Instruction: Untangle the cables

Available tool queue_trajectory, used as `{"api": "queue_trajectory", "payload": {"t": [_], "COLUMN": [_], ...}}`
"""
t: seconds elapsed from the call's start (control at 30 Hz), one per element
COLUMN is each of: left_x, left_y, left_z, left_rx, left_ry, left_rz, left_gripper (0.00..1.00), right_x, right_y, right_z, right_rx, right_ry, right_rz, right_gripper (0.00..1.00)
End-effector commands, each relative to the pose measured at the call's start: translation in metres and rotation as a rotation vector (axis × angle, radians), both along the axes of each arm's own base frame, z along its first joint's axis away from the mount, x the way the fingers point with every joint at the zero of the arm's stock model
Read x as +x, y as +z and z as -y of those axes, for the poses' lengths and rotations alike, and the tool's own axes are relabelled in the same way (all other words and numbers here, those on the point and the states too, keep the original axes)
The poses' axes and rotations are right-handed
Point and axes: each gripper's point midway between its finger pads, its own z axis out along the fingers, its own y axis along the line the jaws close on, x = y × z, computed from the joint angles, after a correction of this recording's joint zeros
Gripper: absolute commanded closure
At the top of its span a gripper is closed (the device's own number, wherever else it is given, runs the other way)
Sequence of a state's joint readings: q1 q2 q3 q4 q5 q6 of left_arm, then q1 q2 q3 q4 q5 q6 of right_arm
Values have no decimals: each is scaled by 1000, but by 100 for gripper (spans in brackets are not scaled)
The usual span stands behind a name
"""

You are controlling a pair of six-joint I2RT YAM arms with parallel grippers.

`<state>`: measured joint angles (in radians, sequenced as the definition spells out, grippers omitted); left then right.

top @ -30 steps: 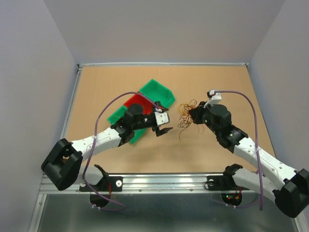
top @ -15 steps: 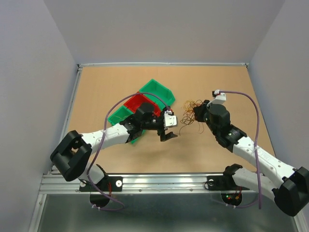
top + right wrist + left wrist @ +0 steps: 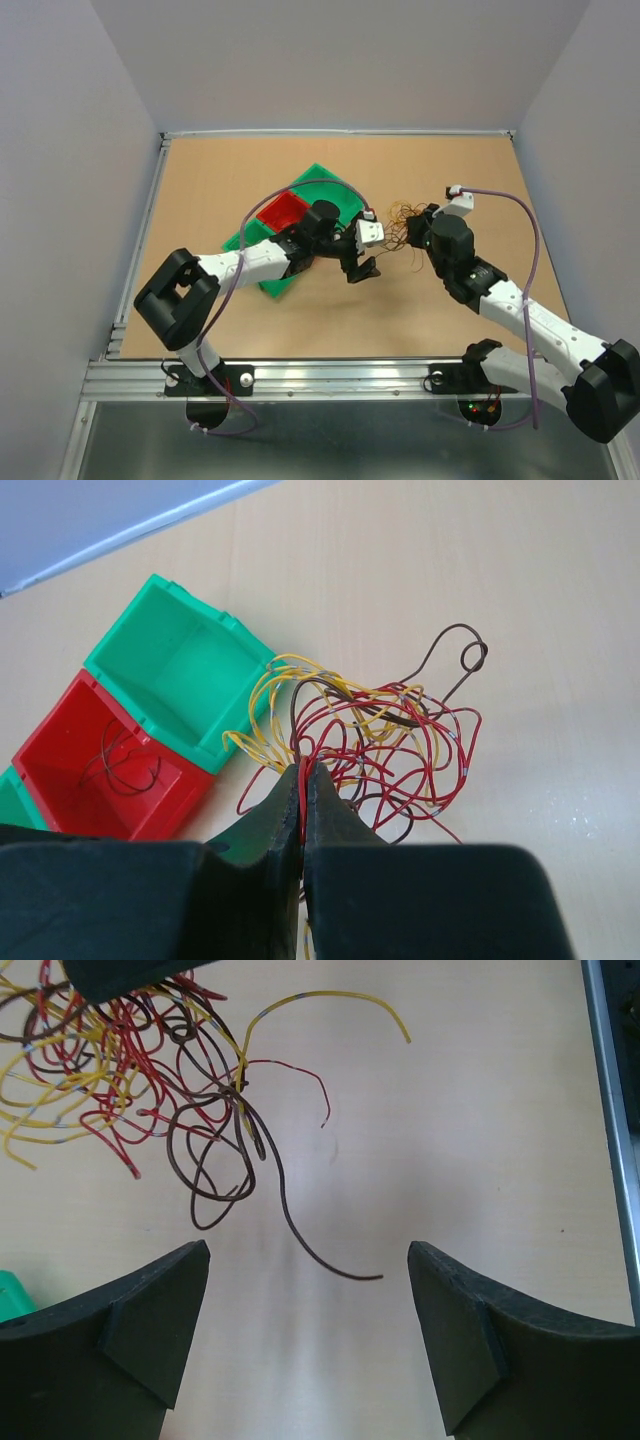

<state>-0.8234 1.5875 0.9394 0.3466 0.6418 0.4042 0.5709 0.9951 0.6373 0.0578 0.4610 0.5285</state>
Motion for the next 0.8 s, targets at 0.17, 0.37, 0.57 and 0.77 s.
{"api": "queue_trajectory", "payload": {"t": [0.17,0.37,0.57,0.77], "left_x": [19,19,60,117], "left_y": [-10,-1,119,213], "left_z": [34,25,-84,-270], "left_rx": [52,48,-298,-746], "left_ry": [38,51,210,703], "left_rz": [-74,-18,-29,-33], "left_gripper": [45,100,100,100], "right_x": [5,7,14,-3], "right_y": [10,2,-24,-45], "right_z": [-1,10,83,154], "right_rx": [63,47,-44,101], "right_ry": [-39,-97,-478,-684], "right_rz": [78,71,87,97], "right_gripper": [100,100,99,99]}}
